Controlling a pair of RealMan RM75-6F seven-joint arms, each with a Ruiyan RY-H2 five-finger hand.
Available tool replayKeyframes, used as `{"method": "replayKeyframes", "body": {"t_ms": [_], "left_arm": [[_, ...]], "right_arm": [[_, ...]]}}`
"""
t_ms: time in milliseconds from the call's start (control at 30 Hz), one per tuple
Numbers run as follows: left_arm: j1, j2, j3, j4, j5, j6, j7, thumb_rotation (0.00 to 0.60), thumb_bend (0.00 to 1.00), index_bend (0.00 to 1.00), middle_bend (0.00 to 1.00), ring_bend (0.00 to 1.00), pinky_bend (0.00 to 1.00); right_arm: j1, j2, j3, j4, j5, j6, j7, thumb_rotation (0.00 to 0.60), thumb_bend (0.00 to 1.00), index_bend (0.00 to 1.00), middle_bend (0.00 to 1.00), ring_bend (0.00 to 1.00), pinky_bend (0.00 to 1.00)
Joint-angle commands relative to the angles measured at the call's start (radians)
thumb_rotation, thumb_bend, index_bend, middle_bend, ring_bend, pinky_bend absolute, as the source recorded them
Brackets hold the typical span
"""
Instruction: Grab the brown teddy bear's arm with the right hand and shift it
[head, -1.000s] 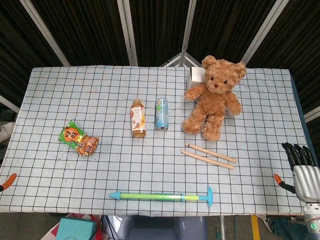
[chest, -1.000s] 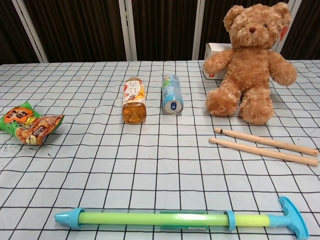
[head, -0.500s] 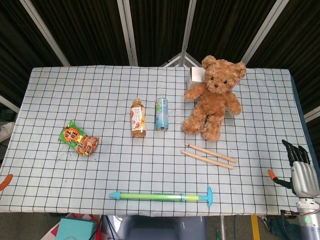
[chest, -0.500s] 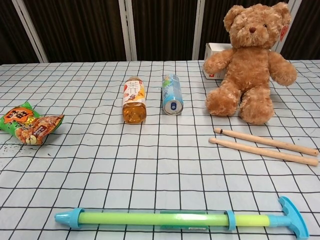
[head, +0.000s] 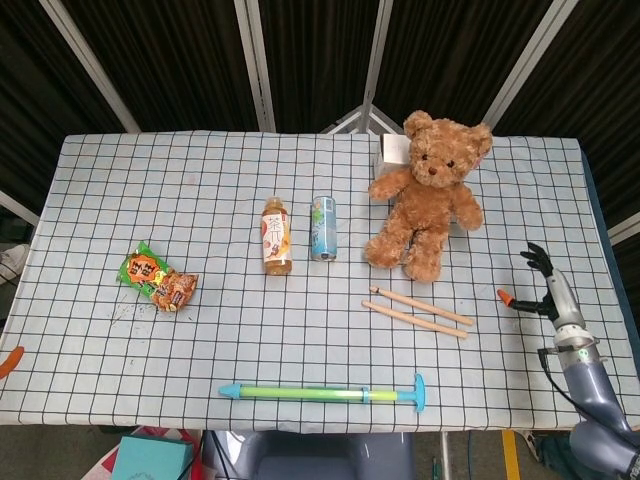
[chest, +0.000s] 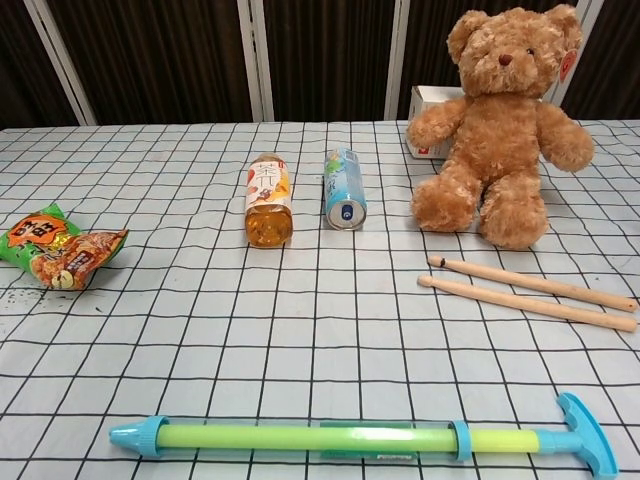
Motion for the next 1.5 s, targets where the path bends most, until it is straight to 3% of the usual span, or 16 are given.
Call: {"method": "replayKeyframes", "body": {"t_ms": [33,300,633,1033,1500], "left_arm": [[0.000,0.000,-0.003,0.000,-0.005,-0.001,0.002,0.600,0.31,0.17,0.00,0.00,0.12],[-0.010,-0.013,-0.016,-0.002,-0.039,-0.019,0.045,0.600,0.31,0.17,0.00,0.00,0.12],[-0.016,-0.030,-0.021,-0.010,-0.060,-0.026,0.100,0.600,0.31,0.17,0.00,0.00,0.12],[-0.020,-0.035,-0.028,-0.009,-0.079,-0.034,0.115,0.600,0.31,0.17,0.00,0.00,0.12],[-0.027,-0.038,-0.030,-0.008,-0.087,-0.046,0.121,0.600,0.31,0.17,0.00,0.00,0.12]], "right_arm": [[0.050,-0.052,0.032,0.093,0.058,-0.060,0.009,0.600,0.27,0.06,0.16,0.14,0.00],[0.133,-0.149,0.071,0.305,0.108,-0.144,0.011,0.600,0.26,0.06,0.16,0.14,0.00],[0.215,-0.238,0.097,0.471,0.115,-0.227,0.001,0.600,0.26,0.11,0.18,0.15,0.00],[0.308,-0.345,0.118,0.615,0.170,-0.267,-0.073,0.600,0.26,0.14,0.22,0.16,0.00],[0.391,-0.443,0.159,0.759,0.261,-0.286,-0.164,0.600,0.26,0.31,0.35,0.23,0.00]]}}
